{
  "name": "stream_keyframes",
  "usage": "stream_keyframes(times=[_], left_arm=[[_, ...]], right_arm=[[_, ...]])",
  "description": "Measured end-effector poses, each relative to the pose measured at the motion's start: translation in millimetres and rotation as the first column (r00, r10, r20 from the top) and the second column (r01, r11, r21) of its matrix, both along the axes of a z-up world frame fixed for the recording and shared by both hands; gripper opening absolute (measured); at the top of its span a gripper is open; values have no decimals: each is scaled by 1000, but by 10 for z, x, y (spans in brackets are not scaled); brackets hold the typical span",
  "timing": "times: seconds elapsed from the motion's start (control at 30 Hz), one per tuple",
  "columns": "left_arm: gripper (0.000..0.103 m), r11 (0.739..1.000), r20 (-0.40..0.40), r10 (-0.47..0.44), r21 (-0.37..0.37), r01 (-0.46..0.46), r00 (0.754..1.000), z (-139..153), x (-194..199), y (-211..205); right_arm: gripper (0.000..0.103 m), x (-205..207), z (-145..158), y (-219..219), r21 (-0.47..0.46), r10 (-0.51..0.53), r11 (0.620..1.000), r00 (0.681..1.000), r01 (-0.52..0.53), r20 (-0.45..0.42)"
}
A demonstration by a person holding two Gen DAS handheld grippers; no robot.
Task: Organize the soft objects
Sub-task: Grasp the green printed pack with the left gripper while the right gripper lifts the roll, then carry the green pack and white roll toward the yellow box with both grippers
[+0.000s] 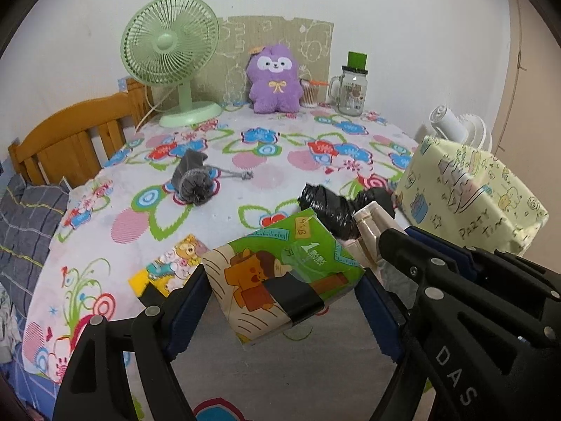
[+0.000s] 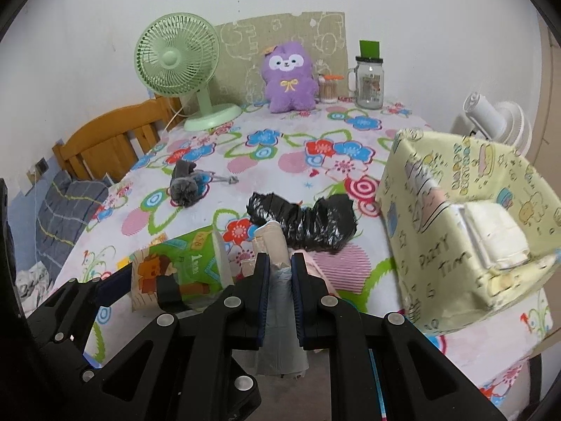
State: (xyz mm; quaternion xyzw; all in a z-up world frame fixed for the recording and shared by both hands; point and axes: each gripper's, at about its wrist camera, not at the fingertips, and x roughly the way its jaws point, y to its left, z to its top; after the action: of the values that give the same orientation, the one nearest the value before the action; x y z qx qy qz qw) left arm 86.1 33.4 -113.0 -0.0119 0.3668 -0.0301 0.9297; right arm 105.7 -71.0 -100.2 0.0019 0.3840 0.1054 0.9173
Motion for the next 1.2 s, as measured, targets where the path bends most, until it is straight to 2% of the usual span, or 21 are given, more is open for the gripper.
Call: stream_keyframes(times=[0.93,1.2], left_arm=[[84,1000,141,-4,30,0,990,859,-211,-250],[84,999,151,8,40,-15,988,983,-174,-385]], right_arm=[[15,-178,859,-213,14,11,1000,992,-13,128],[15,-106,984,-331,30,28,999,990,-32,139]])
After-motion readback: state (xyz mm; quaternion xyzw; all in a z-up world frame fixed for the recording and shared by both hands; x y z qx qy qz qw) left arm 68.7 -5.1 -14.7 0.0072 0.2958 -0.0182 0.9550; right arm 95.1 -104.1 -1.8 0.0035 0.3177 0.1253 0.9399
